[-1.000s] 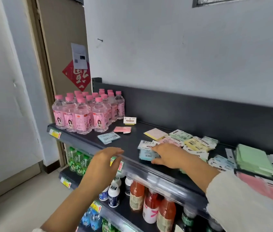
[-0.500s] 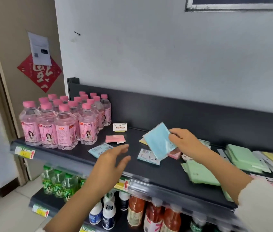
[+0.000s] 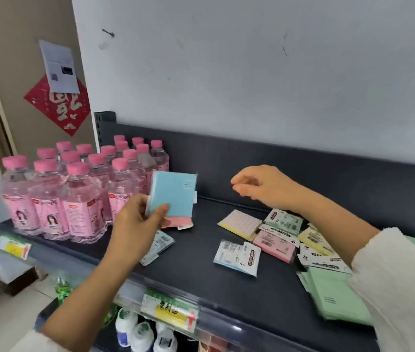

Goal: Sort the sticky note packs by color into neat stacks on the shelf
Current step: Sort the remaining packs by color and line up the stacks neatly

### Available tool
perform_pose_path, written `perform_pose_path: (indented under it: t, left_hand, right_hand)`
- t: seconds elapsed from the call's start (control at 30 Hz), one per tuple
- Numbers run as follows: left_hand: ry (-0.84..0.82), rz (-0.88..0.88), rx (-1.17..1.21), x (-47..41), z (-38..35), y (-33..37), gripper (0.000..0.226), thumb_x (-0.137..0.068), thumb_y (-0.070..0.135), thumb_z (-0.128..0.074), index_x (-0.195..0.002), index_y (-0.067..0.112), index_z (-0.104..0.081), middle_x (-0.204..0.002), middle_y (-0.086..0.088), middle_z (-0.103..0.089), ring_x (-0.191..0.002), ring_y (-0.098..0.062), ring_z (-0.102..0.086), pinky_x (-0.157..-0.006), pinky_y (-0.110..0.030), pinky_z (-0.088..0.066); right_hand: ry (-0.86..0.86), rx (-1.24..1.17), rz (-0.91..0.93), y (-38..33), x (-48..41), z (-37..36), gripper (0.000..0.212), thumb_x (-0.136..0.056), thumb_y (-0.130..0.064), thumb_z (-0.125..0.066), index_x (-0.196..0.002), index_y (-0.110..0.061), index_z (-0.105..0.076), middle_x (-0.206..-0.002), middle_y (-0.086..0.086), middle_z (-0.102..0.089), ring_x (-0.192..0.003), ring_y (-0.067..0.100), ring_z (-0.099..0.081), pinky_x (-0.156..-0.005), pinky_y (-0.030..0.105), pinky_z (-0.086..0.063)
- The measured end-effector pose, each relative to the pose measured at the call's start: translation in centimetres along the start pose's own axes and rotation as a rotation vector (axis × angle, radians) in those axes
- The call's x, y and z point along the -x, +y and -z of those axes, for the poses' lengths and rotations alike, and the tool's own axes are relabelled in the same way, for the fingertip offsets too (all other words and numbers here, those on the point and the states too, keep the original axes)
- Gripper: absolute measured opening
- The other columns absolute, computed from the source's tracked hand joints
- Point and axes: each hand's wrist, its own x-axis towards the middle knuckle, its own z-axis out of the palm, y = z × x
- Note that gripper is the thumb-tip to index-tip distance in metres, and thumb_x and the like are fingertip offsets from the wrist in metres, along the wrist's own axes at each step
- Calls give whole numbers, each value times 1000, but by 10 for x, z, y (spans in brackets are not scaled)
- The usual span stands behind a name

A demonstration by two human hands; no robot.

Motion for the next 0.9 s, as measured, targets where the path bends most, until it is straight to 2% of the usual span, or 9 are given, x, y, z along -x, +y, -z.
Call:
perform_pose_path:
  t: [0.07,0.2,0.37,0.47,0.53,0.63,0.77,0.83,0.9]
  left_hand:
    - [9,42,38,-10,-4,-2,10,-90,17,-62,-88,15,-52,-83,-10,-69,-71,-18,-70,-75,-43,-57]
    - [-19,51,23,-21,-20,-1,10,-91,17,-61,-89,14,-51,-83,-8,-70,-58,-1,-65,-61,-26,-51]
    - [-114,72,43,-35,-36,-4,9,-90,16,-61,-89,16,-53,-88,-1,-70,-74,-12,-71,-79,-40,-57]
    - [-176,66,69,-43,-40,-4,6,-91,15,-60,-91,15,-54,-92,-2,-71,-75,-12,-71,-76,-32,-57]
    - [-213,55,108,-48,-42,-4,6,-92,14,-59,-91,15,-53,-93,-2,-70,-75,-13,-71,-73,-29,-56]
    - [-281,22,125,-50,-43,-4,7,-93,15,-57,-90,18,-51,-91,1,-70,-76,-11,-71,-73,-31,-57]
    - [-369,-50,99,-52,-42,-7,11,-94,17,-54,-91,27,-49,-90,9,-67,-78,-8,-70,-73,-36,-58]
    - [-409,-40,161,-53,-39,-7,8,-95,15,-52,-99,22,-52,-95,5,-67,-77,-7,-70,-69,-26,-58]
    - [-455,-7,230,-50,-37,-5,12,-96,12,-50,-108,15,-53,-101,0,-67,-78,-7,-70,-65,-19,-56]
  right_hand:
    - [-55,79,-86,24,-7,5,23,-90,-24,-61,-112,-20,-64,-107,-4,-67,-95,8,-60,-90,26,-47]
    - [-193,234,-189,47,-19,-11,40,-84,-36,-67,-119,-18,-61,-119,-2,-64,-105,12,-59,-93,27,-47]
    - [-405,446,-306,50,-25,-54,78,-74,-54,-70,-138,-17,-43,-132,3,-52,-118,23,-51,-99,37,-44]
    - [-403,449,-323,46,-23,-61,67,-80,-46,-67,-134,-15,-45,-117,5,-61,-109,23,-56,-95,37,-46]
    - [-388,460,-323,40,-21,-60,42,-85,-38,-60,-119,-13,-55,-108,7,-62,-96,24,-58,-81,34,-49]
    - [-242,462,-361,27,-17,-61,16,-89,-25,-49,-83,-11,-52,-86,10,-57,-77,29,-53,-58,31,-38]
    - [121,305,-478,13,-6,-51,15,-91,-17,-46,-89,-6,-56,-84,10,-54,-75,28,-51,-60,31,-38]
    - [367,55,-590,6,5,-44,20,-90,-15,-46,-83,1,-56,-78,10,-57,-69,22,-50,-58,31,-41]
    - [580,-291,-678,-2,19,-38,25,-92,-13,-44,-88,6,-60,-85,13,-68,-71,19,-61,-63,34,-51]
